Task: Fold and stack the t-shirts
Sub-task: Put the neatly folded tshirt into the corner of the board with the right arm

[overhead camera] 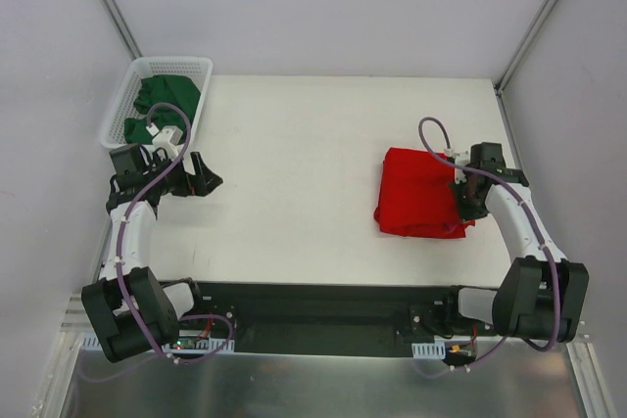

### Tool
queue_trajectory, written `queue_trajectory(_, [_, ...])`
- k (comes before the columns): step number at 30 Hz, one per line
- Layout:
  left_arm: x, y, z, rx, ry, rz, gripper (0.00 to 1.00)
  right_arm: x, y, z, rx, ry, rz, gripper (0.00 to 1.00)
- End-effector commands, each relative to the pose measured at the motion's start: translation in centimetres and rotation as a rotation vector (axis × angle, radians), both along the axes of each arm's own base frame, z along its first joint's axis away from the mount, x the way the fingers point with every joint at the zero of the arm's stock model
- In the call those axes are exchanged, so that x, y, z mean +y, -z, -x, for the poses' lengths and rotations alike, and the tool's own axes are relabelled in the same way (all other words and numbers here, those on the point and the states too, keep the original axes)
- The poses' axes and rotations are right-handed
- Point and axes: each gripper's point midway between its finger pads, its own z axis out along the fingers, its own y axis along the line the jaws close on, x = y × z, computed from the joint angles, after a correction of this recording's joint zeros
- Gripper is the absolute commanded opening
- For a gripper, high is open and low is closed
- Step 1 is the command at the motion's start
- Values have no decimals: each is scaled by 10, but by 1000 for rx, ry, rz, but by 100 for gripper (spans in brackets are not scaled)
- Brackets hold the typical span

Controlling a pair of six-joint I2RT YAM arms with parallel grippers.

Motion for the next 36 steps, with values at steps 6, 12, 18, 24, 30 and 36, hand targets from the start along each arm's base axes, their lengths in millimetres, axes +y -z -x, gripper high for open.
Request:
queue_trajectory(6, [0, 0, -2, -26, 24, -6, 99, 5, 17, 5, 69, -14, -78, 2])
queue_trajectory(12, [2, -1, -2, -34, 19, -17, 99, 7, -14, -3, 9, -21, -92, 3])
queue_trajectory(18, [1, -2, -4, -27, 20, -6, 100, 6, -54, -18, -75, -15, -88, 5])
queue_trajectory(24, [0, -2, -5, -27, 22, 1, 99, 7, -40, -30, -69, -13, -101, 5])
queue_trajectory(30, [2, -3, -4, -37, 19, -13, 99, 9, -10, -35, 23, -5, -121, 5])
queue_trajectory(36, [2, -4, -3, -40, 17, -15, 99, 7, 16, -35, 138, -11, -120, 5])
